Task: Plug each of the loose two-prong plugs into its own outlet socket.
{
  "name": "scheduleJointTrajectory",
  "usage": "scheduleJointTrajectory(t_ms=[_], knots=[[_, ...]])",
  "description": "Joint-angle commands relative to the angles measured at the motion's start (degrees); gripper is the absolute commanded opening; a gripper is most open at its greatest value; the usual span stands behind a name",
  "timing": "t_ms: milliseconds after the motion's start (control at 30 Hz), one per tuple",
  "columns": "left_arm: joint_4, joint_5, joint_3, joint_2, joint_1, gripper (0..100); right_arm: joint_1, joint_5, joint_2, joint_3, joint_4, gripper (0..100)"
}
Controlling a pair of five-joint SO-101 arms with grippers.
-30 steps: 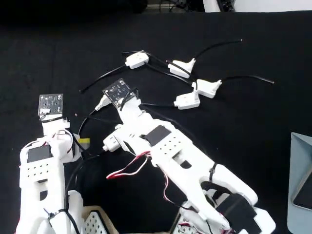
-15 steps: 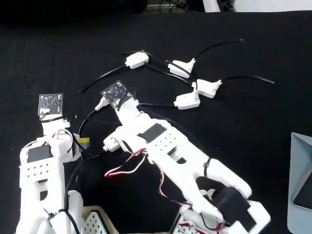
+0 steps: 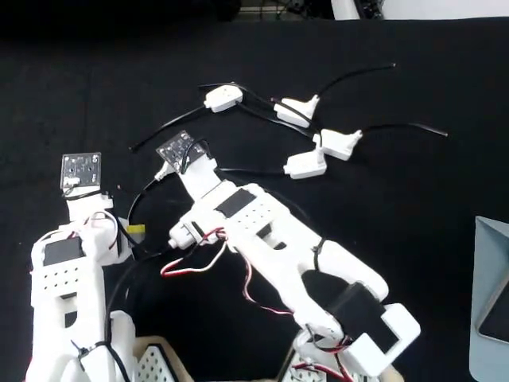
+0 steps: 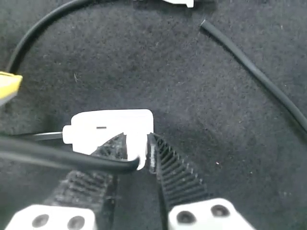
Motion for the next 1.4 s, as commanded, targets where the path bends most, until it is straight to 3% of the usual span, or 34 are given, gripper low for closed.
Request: scheduleJointTrajectory(t_ms=[0, 267, 700, 800, 900, 1067, 1233, 1367], knots=[[-0.88, 0.44, -0.31, -1.14, -0.48, 31, 0.35, 0.62, -1.36, -1.54, 0.70, 1.1], [-0.88, 0.26, 0.48, -1.67, -0.48, 31, 11.96, 0.62, -11.30, -1.89, 0.00, 1.1], [-0.88, 0.44, 0.48, -1.67, -0.48, 31, 32.00, 0.70, -7.25, -3.82, -21.45, 1.5], [-0.88, 0.44, 0.48, -1.67, -0.75, 31, 34.64, 1.05, -1.71, -8.13, -21.10, 2.0], [-0.88, 0.53, 0.04, -1.67, -3.12, 31, 37.01, 1.85, 3.21, -14.29, -15.65, 10.4], [-0.97, 2.02, -0.13, -1.67, -6.02, 31, 34.20, -2.64, 3.12, -24.04, -0.97, 16.6], [-1.05, 4.40, -1.54, -1.67, -10.07, 31, 24.97, -2.90, 0.04, -26.15, 2.02, 16.5], [-1.85, 6.24, -1.98, -1.67, -12.62, 31, 15.21, 5.45, 1.54, -25.98, 3.25, 17.0]])
